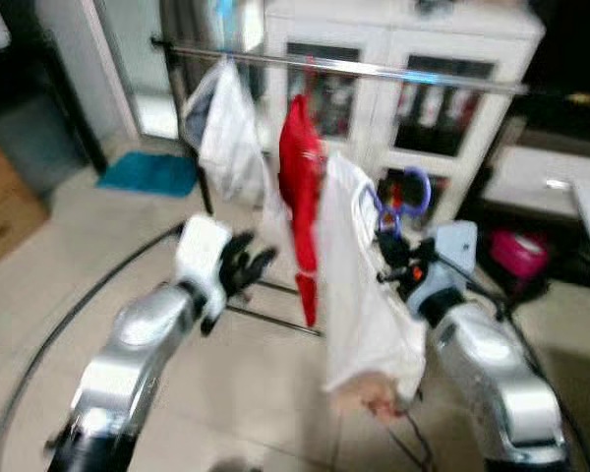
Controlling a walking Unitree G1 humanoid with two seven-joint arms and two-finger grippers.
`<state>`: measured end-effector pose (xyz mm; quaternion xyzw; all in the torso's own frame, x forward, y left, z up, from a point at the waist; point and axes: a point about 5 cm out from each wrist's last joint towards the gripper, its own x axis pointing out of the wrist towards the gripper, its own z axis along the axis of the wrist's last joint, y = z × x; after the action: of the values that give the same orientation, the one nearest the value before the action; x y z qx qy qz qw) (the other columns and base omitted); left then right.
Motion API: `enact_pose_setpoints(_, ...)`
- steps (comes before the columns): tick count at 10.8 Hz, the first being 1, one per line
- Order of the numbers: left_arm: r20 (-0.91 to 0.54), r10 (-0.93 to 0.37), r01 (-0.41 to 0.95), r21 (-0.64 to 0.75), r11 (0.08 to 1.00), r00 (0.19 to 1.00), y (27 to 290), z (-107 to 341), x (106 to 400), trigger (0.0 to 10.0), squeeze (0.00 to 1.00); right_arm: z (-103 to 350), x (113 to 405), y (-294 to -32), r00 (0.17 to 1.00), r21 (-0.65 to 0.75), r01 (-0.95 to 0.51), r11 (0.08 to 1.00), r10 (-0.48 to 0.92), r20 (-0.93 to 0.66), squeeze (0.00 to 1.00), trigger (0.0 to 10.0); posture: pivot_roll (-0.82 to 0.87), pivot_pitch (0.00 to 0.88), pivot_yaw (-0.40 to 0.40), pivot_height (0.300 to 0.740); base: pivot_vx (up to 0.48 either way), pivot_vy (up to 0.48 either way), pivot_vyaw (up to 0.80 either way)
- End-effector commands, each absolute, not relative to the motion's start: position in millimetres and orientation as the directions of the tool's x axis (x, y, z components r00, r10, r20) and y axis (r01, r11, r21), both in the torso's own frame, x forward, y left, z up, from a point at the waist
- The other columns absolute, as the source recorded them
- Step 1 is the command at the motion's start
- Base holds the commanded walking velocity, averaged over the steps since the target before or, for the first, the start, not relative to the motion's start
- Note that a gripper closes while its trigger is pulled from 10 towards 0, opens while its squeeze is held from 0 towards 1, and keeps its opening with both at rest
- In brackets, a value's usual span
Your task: Hang hanger
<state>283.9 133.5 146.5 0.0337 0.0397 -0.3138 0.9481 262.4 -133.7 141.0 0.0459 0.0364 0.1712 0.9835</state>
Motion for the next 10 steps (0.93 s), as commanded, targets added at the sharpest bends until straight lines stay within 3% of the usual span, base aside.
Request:
enact_pose_setpoints(1, -0.065, -0.617, 0.619, 0.008, 0.786, 0.784, 131.1, 151.2, 290.2, 10.0, 1.0, 157.2, 263.4, -117.2, 0.902, 0.083, -0.43, 0.899, 0.43, 0.02, 0.0, 0.0, -0.07, 0.0, -0.009, 0.74, 0.0, 0.0, 0.0)
enact_pose_setpoints(3, -0.02, -0.66, 0.66, -0.03, 0.751, 0.751, 118.1, 160.0, 296.7, 10.0, 1.0, 162.6, 264.0, -110.6, 0.879, 0.045, -0.476, 0.878, 0.475, 0.038, 0.0, 0.0, -0.08, 0.0, 0.007, 0.74, 0.0, 0.0, 0.0)
enact_pose_setpoints(4, 0.001, -0.728, 0.725, -0.082, 0.683, 0.686, 105.7, 162.6, 295.1, 10.0, 1.0, 166.3, 263.7, -107.9, 0.865, 0.014, -0.5, 0.866, 0.499, 0.045, 0.0, 0.0, -0.09, 0.0, 0.01, 0.74, 0.0, 0.0, 0.0)
enact_pose_setpoints(5, -0.048, -0.75, 0.747, -0.066, 0.661, 0.66, 100.2, 156.0, 295.2, 10.0, 0.11, 170.0, 263.1, -106.0, 0.852, -0.024, -0.521, 0.853, 0.521, 0.05, 0.0, 0.0, -0.1, 0.0, 0.012, 0.74, 0.0, 0.0, 0.0)
enact_pose_setpoints(6, -0.067, -0.748, 0.747, -0.047, 0.663, 0.66, 99.0, 151.4, 296.8, 10.0, 0.0, 171.7, 262.5, -104.9, 0.845, -0.036, -0.531, 0.846, 0.533, 0.054, 0.0, 0.0, -0.1, 0.0, 0.012, 0.74, 0.0, 0.0, 0.0)
enact_pose_setpoints(9, -0.119, -0.686, 0.683, -0.069, 0.727, 0.718, 93.5, 141.2, 322.3, 9.7, 0.0, 181.5, 255.5, -97.5, 0.798, -0.101, -0.591, 0.8, 0.598, 0.076, 0.0, 0.0, -0.13, 0.0, 0.021, 0.74, 0.0, 0.0, 0.0)
enact_pose_setpoints(10, -0.082, -0.686, 0.679, -0.096, 0.727, 0.723, 90.1, 145.4, 328.2, 4.4, 0.0, 182.4, 255.6, -98.8, 0.797, -0.113, -0.591, 0.799, 0.6, 0.075, 0.0, 0.0, -0.14, 0.0, 0.024, 0.74, 0.0, 0.0, 0.0)
